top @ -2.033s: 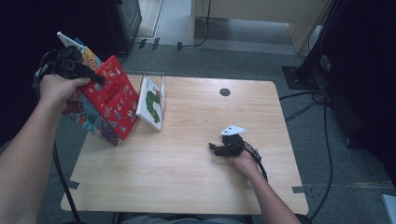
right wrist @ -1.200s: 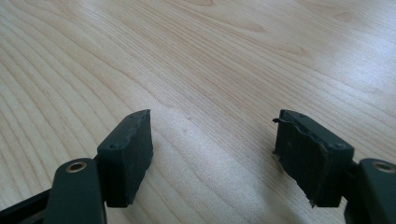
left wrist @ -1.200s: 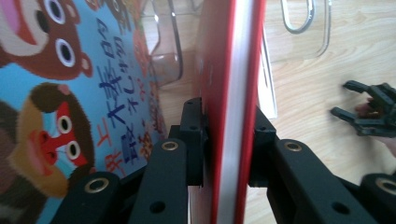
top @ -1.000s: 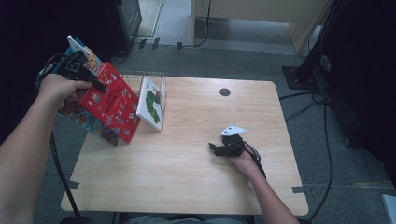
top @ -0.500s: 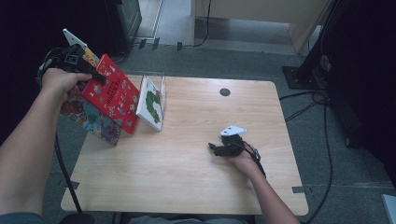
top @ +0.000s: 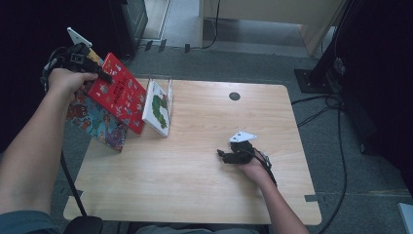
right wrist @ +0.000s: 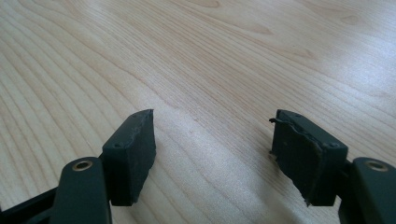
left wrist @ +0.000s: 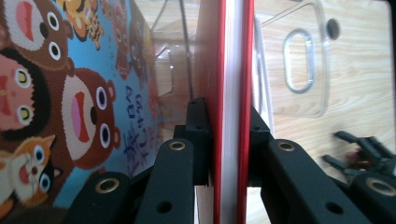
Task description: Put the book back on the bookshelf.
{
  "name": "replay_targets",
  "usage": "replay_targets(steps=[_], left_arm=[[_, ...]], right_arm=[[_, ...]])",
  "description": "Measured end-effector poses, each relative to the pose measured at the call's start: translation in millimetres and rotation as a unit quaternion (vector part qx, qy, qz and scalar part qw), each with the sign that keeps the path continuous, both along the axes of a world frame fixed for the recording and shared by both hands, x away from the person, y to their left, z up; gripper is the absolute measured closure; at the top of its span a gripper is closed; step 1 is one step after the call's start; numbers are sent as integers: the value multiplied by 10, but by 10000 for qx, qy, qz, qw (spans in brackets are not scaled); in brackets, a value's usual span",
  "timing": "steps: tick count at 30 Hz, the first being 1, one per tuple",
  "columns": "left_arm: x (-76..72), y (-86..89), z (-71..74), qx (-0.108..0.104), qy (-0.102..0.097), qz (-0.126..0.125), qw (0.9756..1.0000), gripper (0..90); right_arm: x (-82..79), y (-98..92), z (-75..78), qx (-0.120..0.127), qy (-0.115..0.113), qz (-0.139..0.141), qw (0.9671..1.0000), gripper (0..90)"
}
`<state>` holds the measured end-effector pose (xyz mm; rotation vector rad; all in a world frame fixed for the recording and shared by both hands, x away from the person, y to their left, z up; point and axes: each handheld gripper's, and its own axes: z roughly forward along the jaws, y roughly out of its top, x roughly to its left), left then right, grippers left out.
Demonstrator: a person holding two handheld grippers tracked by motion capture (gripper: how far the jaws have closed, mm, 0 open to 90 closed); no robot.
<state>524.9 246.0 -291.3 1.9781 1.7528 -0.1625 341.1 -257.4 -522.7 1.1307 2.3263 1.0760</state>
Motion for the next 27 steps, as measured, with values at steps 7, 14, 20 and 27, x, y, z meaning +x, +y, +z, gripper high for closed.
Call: replay_targets(steps=[7, 14, 20, 27], left_arm=[[10, -11, -30, 9, -41, 34, 10000, 786], [-30, -21, 7, 84, -283, -28, 9996, 697], [-63, 9, 83, 105, -332, -32, 9994, 640], [-115, 68, 225, 213, -416, -30, 9989, 601]], right_arm=[[-1, 1, -1, 0, -4, -23, 10000, 299], [-2, 1, 0, 7, 8, -24, 10000, 298], [-3, 2, 0, 6, 8, -26, 10000, 298], [1, 0, -1, 0, -14, -14, 10000, 299]])
